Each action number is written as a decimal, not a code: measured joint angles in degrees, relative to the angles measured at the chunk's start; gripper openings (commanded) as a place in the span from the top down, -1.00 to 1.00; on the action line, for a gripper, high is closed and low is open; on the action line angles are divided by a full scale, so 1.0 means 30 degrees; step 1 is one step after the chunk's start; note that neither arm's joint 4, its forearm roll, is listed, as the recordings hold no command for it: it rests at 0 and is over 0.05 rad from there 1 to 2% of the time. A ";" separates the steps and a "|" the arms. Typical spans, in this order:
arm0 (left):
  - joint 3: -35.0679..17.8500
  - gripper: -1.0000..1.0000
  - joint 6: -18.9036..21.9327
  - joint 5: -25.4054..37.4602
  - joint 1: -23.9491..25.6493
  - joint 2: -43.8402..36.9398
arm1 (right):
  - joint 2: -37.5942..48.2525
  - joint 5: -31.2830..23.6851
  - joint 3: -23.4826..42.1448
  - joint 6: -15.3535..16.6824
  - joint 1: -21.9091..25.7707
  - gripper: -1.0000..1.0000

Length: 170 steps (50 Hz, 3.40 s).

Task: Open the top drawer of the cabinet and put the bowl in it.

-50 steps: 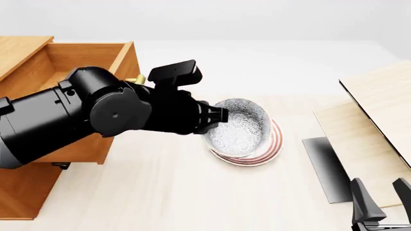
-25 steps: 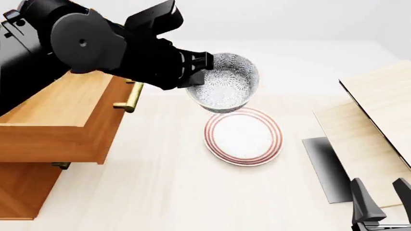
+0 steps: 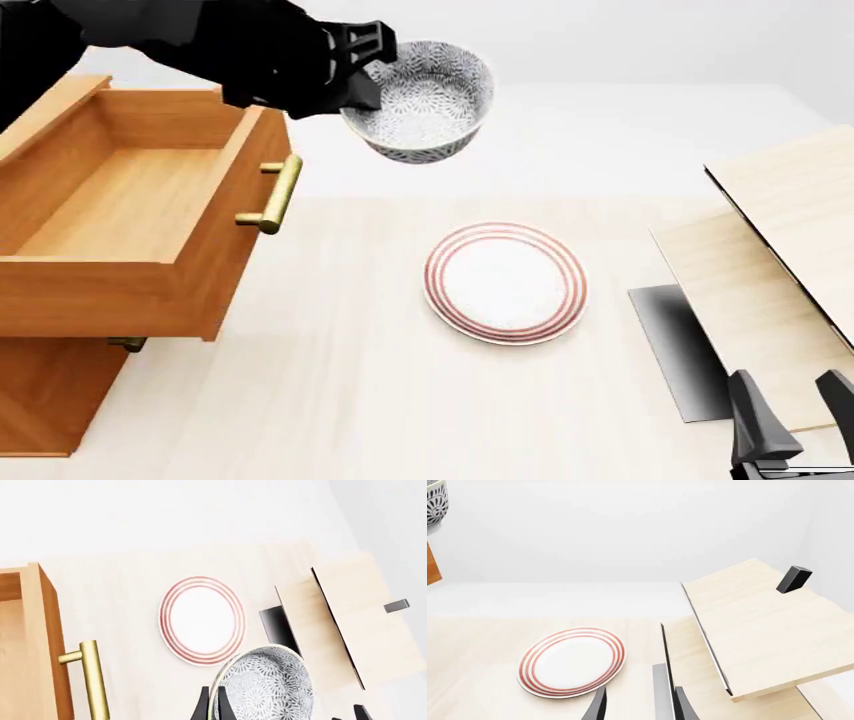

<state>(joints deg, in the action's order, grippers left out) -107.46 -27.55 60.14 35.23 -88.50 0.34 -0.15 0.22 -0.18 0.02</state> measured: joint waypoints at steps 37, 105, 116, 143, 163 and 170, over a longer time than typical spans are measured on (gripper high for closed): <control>0.0363 1.00 0.0162 0.1095 -0.4155 0.2017 | 0.0000 0.0000 0.0000 0.0000 0.0000 -1.00; 0.9460 1.00 -0.2948 -0.0938 -1.2149 1.0060 | 0.0000 0.0000 0.0000 0.0000 0.0000 -1.00; 1.0492 1.00 -0.3169 -0.1695 -1.3125 1.0193 | 0.0000 0.0000 0.0000 0.0000 0.0000 -1.00; 1.1270 1.00 -0.3474 -0.3525 -1.3627 0.8639 | 0.0000 0.0000 0.0000 0.0000 0.0000 -1.00; 1.1920 1.00 -0.3845 -0.5011 -1.3535 0.7395 | 0.0000 0.0000 0.0000 0.0000 0.0000 -1.00; 1.2379 1.00 -0.3942 -0.5671 -1.3462 0.6935 | 0.0000 0.0000 0.0000 0.0000 0.0000 -1.00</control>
<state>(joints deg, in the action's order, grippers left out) -70.32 -39.38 43.13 -5.15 -67.69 0.34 -0.15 0.22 -0.18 0.02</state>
